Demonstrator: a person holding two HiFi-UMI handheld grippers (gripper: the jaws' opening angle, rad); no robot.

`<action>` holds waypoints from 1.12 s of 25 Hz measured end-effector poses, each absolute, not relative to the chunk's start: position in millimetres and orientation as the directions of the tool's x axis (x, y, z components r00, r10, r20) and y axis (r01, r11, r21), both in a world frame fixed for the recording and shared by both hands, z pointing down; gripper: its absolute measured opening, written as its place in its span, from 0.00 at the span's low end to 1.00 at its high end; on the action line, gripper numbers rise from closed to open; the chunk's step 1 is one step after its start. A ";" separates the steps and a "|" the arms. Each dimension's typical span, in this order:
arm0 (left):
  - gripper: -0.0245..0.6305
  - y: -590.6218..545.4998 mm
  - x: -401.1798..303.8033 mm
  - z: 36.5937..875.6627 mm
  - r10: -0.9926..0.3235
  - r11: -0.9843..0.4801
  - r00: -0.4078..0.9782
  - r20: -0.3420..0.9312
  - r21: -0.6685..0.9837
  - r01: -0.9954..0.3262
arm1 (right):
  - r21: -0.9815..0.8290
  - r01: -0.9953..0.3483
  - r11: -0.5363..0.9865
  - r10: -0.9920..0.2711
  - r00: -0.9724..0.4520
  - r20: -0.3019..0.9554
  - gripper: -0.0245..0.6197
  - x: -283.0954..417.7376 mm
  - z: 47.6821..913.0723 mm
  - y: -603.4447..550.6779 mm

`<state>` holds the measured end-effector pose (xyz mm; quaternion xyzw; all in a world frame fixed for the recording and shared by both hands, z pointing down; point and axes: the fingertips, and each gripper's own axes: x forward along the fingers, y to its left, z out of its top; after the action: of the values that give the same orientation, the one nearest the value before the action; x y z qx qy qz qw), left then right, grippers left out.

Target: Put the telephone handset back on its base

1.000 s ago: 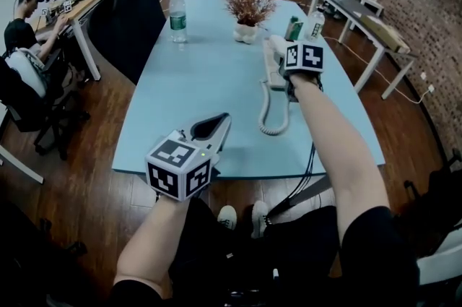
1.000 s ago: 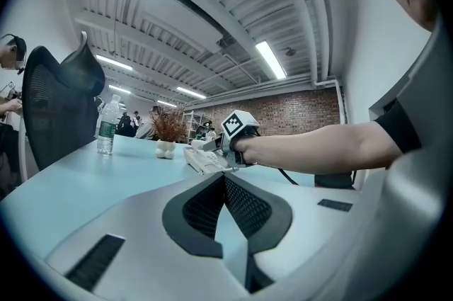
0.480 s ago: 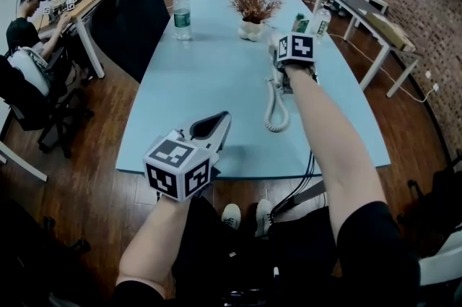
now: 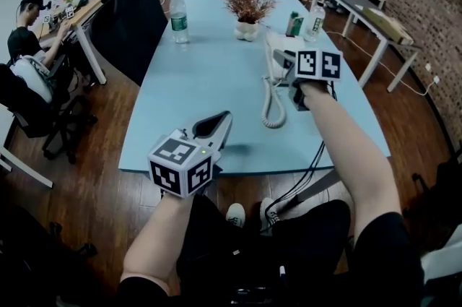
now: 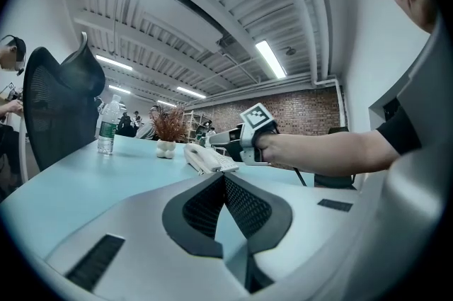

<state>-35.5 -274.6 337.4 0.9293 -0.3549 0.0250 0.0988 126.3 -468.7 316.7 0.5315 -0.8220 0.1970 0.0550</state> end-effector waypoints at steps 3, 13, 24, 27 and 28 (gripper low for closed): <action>0.03 -271.8 -32.4 337.6 -0.649 -0.734 0.751 0.120 0.159 -0.660 | -0.355 -0.793 0.495 -0.797 -0.577 0.177 0.08 114.9 301.0 -404.7; 0.03 -261.4 -22.4 336.9 -0.641 -0.745 0.757 0.128 0.136 -0.653 | -0.491 -0.611 0.621 -0.717 -0.696 -0.042 0.05 141.7 302.1 -211.5; 0.03 -255.9 -1.6 341.5 -0.603 -0.775 0.786 0.135 0.136 -0.618 | -0.465 -0.651 0.601 -0.723 -0.690 0.032 0.05 149.0 328.6 -204.6; 0.03 -253.6 -0.5 342.3 -0.600 -0.777 0.789 0.137 0.139 -0.614 | -0.441 -0.659 0.609 -0.715 -0.697 0.054 0.05 144.7 334.4 -203.9; 0.03 -252.7 -0.4 342.6 -0.597 -0.778 0.791 0.139 0.140 -0.612 | -0.451 -0.650 0.611 -0.709 -0.703 0.053 0.05 142.2 336.5 -203.1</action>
<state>-0.4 -252.7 342.6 0.9420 -0.3207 0.0433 0.0891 142.2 -203.1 336.5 0.3795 -0.8952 0.2244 -0.0654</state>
